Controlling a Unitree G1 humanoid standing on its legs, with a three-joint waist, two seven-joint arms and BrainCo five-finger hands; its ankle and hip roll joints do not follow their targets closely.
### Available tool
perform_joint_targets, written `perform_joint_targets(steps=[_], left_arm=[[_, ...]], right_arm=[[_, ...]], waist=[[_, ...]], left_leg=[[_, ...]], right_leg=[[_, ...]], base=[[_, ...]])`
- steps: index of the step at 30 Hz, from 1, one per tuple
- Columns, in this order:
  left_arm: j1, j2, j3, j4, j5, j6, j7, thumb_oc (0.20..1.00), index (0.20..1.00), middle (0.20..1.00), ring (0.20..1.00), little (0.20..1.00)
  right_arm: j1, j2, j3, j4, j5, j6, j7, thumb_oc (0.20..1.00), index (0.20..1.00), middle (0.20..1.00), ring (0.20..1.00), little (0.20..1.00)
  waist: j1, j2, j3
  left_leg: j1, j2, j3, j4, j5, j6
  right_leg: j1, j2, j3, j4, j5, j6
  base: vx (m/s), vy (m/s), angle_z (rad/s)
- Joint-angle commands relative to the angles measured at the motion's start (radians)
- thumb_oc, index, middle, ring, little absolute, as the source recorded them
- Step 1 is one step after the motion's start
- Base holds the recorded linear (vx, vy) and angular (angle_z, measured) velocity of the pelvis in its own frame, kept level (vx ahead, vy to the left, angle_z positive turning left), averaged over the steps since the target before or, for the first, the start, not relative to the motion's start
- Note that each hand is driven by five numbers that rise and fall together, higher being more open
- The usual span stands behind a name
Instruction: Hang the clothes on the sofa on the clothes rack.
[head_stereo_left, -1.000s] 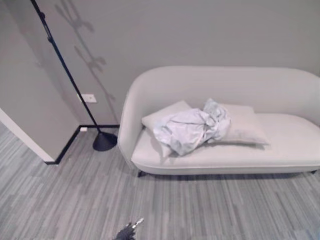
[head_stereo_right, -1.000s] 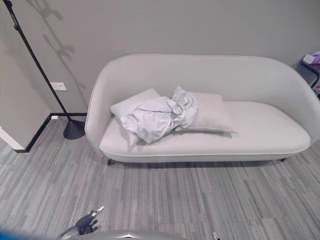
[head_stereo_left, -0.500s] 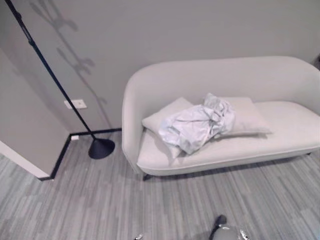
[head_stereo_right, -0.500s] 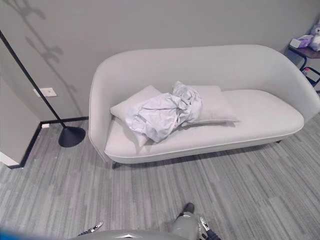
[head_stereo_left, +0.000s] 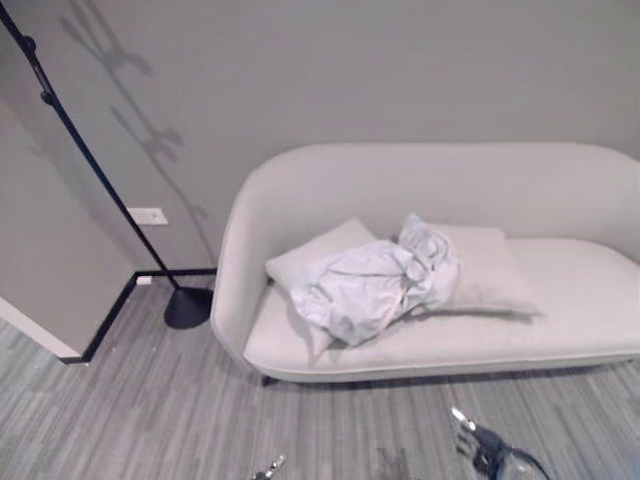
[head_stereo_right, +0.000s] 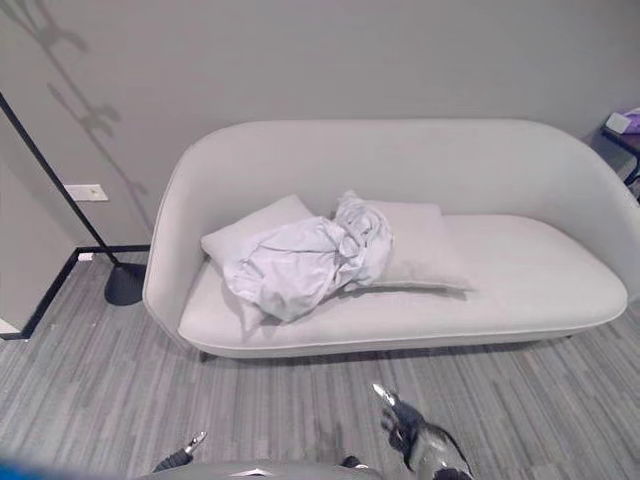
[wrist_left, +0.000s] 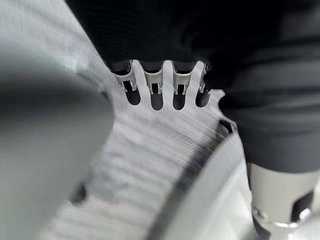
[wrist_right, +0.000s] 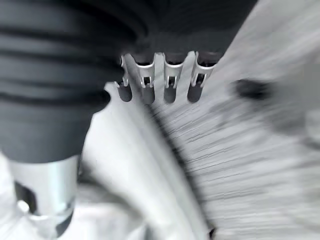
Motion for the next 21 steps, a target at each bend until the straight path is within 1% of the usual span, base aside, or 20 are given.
perform_joint_targets(steps=[1, 2, 3, 4, 5, 6, 7, 8, 9, 10, 11, 13, 15, 16, 17, 18, 19, 20, 21], left_arm=[[-0.033, -0.002, -0.053, -0.091, -0.065, -0.008, 0.004, 1.0, 1.0, 1.0, 1.0, 1.0], [-0.026, -0.001, -0.056, -0.115, -0.068, -0.005, 0.0, 1.0, 1.0, 1.0, 1.0, 1.0], [-0.013, 0.0, -0.051, -0.167, -0.081, -0.006, 0.009, 1.0, 1.0, 1.0, 1.0, 1.0], [-0.012, 0.0, -0.051, -0.169, -0.081, -0.005, 0.01, 1.0, 1.0, 1.0, 1.0, 1.0], [0.001, -0.005, -0.045, -0.224, -0.092, -0.014, 0.023, 1.0, 1.0, 1.0, 1.0, 1.0], [0.005, -0.009, -0.044, -0.235, -0.094, -0.018, 0.026, 1.0, 1.0, 1.0, 1.0, 1.0], [0.006, -0.01, -0.045, -0.236, -0.093, -0.018, 0.027, 1.0, 1.0, 1.0, 1.0, 1.0], [0.008, -0.016, -0.045, -0.242, -0.099, -0.023, 0.031, 1.0, 1.0, 1.0, 1.0, 1.0], [0.007, -0.025, -0.052, -0.242, -0.112, -0.037, 0.038, 1.0, 1.0, 1.0, 1.0, 1.0], [0.003, -0.031, -0.059, -0.244, -0.122, -0.043, 0.043, 1.0, 1.0, 1.0, 1.0, 1.0], [0.003, -0.031, -0.059, -0.244, -0.122, -0.043, 0.043, 1.0, 1.0, 1.0, 1.0, 1.0], [0.001, -0.045, -0.075, -0.235, -0.135, -0.056, 0.052, 1.0, 1.0, 1.0, 1.0, 1.0], [0.008, -0.053, -0.089, -0.189, -0.106, -0.057, 0.054, 1.0, 1.0, 1.0, 1.0, 1.0], [0.008, -0.054, -0.089, -0.189, -0.106, -0.057, 0.054, 1.0, 1.0, 1.0, 1.0, 1.0], [0.003, -0.052, -0.098, -0.164, -0.083, -0.052, 0.057, 1.0, 1.0, 1.0, 1.0, 1.0], [0.007, -0.038, -0.107, -0.152, -0.052, -0.057, 0.067, 1.0, 1.0, 1.0, 1.0, 1.0], [0.007, -0.037, -0.107, -0.152, -0.052, -0.057, 0.067, 1.0, 1.0, 1.0, 1.0, 1.0], [0.006, -0.031, -0.11, -0.146, -0.036, -0.06, 0.067, 1.0, 1.0, 1.0, 1.0, 1.0], [-0.003, -0.014, -0.109, -0.126, -0.022, -0.065, 0.069, 1.0, 1.0, 1.0, 1.0, 1.0]], right_arm=[[-0.096, -0.041, -0.01, -0.074, -0.108, -0.034, -0.048, 1.0, 1.0, 1.0, 1.0, 1.0], [-0.099, -0.059, -0.003, -0.14, -0.149, -0.034, -0.055, 1.0, 1.0, 1.0, 1.0, 1.0], [-0.099, -0.092, 0.001, -0.233, -0.255, -0.032, -0.085, 1.0, 1.0, 1.0, 1.0, 1.0], [-0.097, -0.092, 0.001, -0.237, -0.257, -0.03, -0.086, 1.0, 1.0, 1.0, 1.0, 1.0], [-0.099, -0.13, 0.007, -0.336, -0.397, -0.03, -0.119, 1.0, 1.0, 1.0, 1.0, 1.0], [-0.102, -0.148, 0.011, -0.365, -0.467, -0.032, -0.135, 1.0, 1.0, 1.0, 1.0, 1.0], [-0.101, -0.148, 0.011, -0.367, -0.469, -0.031, -0.136, 1.0, 1.0, 1.0, 1.0, 1.0], [-0.109, -0.163, 0.016, -0.383, -0.531, -0.035, -0.16, 1.0, 1.0, 1.0, 1.0, 1.0], [-0.138, -0.189, 0.03, -0.402, -0.631, -0.044, -0.204, 1.0, 1.0, 1.0, 1.0, 1.0], [-0.159, -0.195, 0.042, -0.401, -0.677, -0.048, -0.225, 1.0, 1.0, 1.0, 1.0, 1.0], [-0.159, -0.195, 0.042, -0.4, -0.677, -0.048, -0.225, 1.0, 1.0, 1.0, 1.0, 1.0], [-0.2, -0.221, 0.087, -0.396, -0.795, -0.046, -0.257, 1.0, 1.0, 1.0, 1.0, 1.0], [-0.228, -0.225, 0.129, -0.375, -0.863, -0.051, -0.276, 1.0, 1.0, 1.0, 1.0, 1.0], [-0.228, -0.225, 0.129, -0.375, -0.863, -0.052, -0.276, 1.0, 1.0, 1.0, 1.0, 1.0], [-0.239, -0.219, 0.139, -0.35, -0.888, -0.047, -0.296, 1.0, 1.0, 1.0, 1.0, 1.0], [-0.26, -0.208, 0.159, -0.303, -0.936, -0.032, -0.316, 1.0, 1.0, 1.0, 1.0, 1.0], [-0.26, -0.207, 0.16, -0.301, -0.936, -0.032, -0.317, 1.0, 1.0, 1.0, 1.0, 1.0], [-0.27, -0.203, 0.169, -0.29, -0.945, -0.034, -0.325, 1.0, 1.0, 1.0, 1.0, 1.0], [-0.317, -0.191, 0.186, -0.245, -0.952, -0.028, -0.345, 1.0, 1.0, 1.0, 1.0, 1.0]], waist=[[0.019, -0.024, 0.069], [0.023, -0.03, 0.073], [0.03, -0.038, 0.075], [0.03, -0.039, 0.074], [0.039, -0.041, 0.077], [0.046, -0.037, 0.078], [0.046, -0.038, 0.078], [0.057, -0.033, 0.082], [0.082, -0.023, 0.094], [0.093, -0.016, 0.103], [0.093, -0.016, 0.104], [0.112, -0.002, 0.112], [0.124, 0.011, 0.09], [0.124, 0.011, 0.089], [0.128, 0.009, 0.081], [0.139, -0.004, 0.072], [0.14, -0.006, 0.07], [0.146, -0.014, 0.068], [0.159, -0.032, 0.064]], left_leg=[[-0.016, -0.025, 0.013, -0.072, 0.118, 0.005], [-0.04, -0.041, 0.009, -0.098, 0.094, 0.012], [-0.073, -0.06, 0.019, -0.168, 0.035, 0.031], [-0.072, -0.062, 0.021, -0.169, 0.035, 0.033], [-0.123, -0.074, 0.028, -0.254, 0.048, 0.037], [-0.137, -0.081, 0.022, -0.313, 0.082, 0.033], [-0.132, -0.082, 0.023, -0.321, 0.087, 0.033], [-0.146, -0.087, 0.002, -0.373, 0.129, 0.026], [-0.176, -0.091, -0.068, -0.458, 0.195, 0.016], [-0.194, -0.096, -0.094, -0.499, 0.232, 0.022], [-0.193, -0.096, -0.095, -0.501, 0.234, 0.022], [-0.211, -0.08, -0.134, -0.576, 0.273, 0.005], [-0.193, -0.065, -0.119, -0.593, 0.281, 0.012], [-0.195, -0.065, -0.12, -0.593, 0.282, 0.013], [-0.187, -0.068, -0.112, -0.586, 0.286, 0.015], [-0.19, -0.085, -0.093, -0.557, 0.276, 0.026], [-0.192, -0.086, -0.092, -0.555, 0.274, 0.026], [-0.192, -0.096, -0.084, -0.54, 0.261, 0.031], [-0.22, -0.118, -0.072, -0.491, 0.232, 0.048]], right_leg=[[0.049, -0.051, 0.05, -0.015, -0.055, 0.047], [0.057, -0.053, 0.058, -0.019, -0.06, 0.049], [0.066, -0.066, 0.061, -0.018, -0.064, 0.059], [0.066, -0.068, 0.062, -0.018, -0.064, 0.06], [0.082, -0.071, 0.068, -0.02, -0.068, 0.064], [0.089, -0.066, 0.077, -0.02, -0.073, 0.065], [0.089, -0.066, 0.078, -0.02, -0.073, 0.065], [0.101, -0.059, 0.088, -0.021, -0.081, 0.065], [0.124, -0.046, 0.112, -0.017, -0.096, 0.067], [0.125, -0.048, 0.112, -0.008, -0.094, 0.064], [0.125, -0.048, 0.112, -0.007, -0.095, 0.064], [0.158, -0.042, 0.149, 0.01, -0.127, 0.069], [0.192, -0.037, 0.172, 0.016, -0.147, 0.082], [0.19, -0.037, 0.172, 0.015, -0.145, 0.082], [0.199, -0.045, 0.173, 0.016, -0.147, 0.088], [0.211, -0.074, 0.174, 0.015, -0.143, 0.097], [0.209, -0.075, 0.175, 0.016, -0.143, 0.098], [0.209, -0.089, 0.182, 0.02, -0.142, 0.102], [0.195, -0.115, 0.188, 0.021, -0.135, 0.113]], base=[[0.06, 0.0, -0.11], [0.09, 0.046, -0.11], [0.09, 0.047, -0.12], [0.13, 0.097, -0.14], [0.12, 0.101, -0.07], [0.12, 0.093, -0.09], [0.1, 0.079, -0.1], [0.18, 0.12, -0.22], [0.19, 0.198, -0.35], [0.13, 0.157, -0.68], [0.08, 0.14, -0.67], [0.31, 0.25, -0.46], [0.33, 0.29, -0.25], [0.18, 0.186, -0.58], [0.25, 0.251, -0.75], [0.26, 0.25, -0.51], [0.24, 0.232, -0.2], [0.17, 0.207, -0.08], [0.16, 0.209, -0.08]])
